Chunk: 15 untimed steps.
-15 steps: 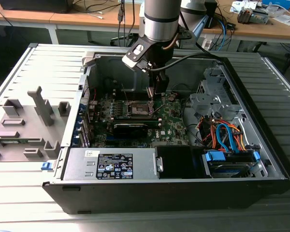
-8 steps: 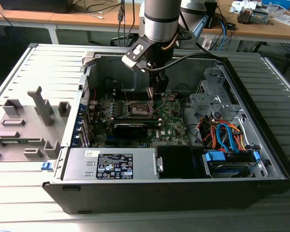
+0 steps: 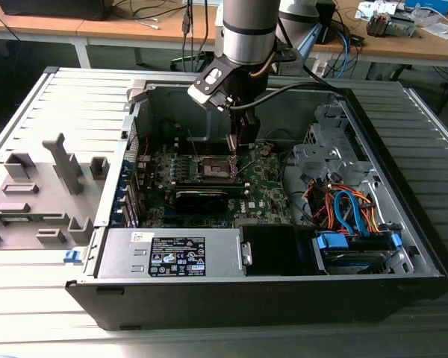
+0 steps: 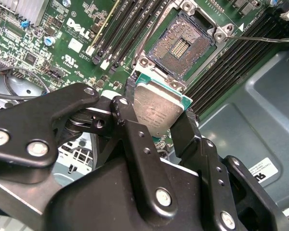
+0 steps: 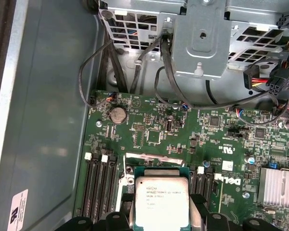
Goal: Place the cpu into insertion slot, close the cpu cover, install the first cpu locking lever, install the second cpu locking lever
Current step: 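Place the cpu into insertion slot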
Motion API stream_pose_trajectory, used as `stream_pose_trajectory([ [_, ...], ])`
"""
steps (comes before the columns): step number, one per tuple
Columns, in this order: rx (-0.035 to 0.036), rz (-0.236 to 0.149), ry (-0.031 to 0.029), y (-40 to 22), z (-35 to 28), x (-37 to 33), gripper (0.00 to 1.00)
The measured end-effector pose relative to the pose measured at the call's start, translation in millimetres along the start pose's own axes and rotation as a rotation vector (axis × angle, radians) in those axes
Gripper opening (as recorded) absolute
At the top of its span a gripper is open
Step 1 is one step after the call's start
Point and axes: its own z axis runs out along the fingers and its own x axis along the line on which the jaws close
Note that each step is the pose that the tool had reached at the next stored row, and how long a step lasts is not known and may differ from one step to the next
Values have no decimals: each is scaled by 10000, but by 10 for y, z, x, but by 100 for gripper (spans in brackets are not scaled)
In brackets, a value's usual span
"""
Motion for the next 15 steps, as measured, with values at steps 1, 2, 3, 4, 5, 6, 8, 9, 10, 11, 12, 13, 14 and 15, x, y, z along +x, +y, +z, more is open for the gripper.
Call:
stream_pose_trajectory([
  [1, 1, 13, -1, 0, 0, 0, 54],
  [2, 1, 32, -2, 0, 1, 0, 54],
  [3, 0, 45, -3, 0, 1, 0, 54],
  [4, 0, 58, -2, 0, 2, 0, 54],
  [5, 0, 71, -3, 0, 2, 0, 54],
  [6, 0, 83, -3, 0, 3, 0, 54],
  [8, 1, 122, -5, 0, 5, 0, 54],
  [9, 1, 146, -6, 0, 6, 0, 54],
  [10, 1, 161, -6, 0, 7, 0, 54],
  [11, 1, 169, -7, 0, 7, 0, 54],
  [12, 1, 177, -7, 0, 8, 0, 54],
  [13, 1, 186, -7, 0, 9, 0, 54],
  [14, 1, 194, -7, 0, 9, 0, 54],
  [15, 1, 204, -8, 0, 10, 0, 54],
])
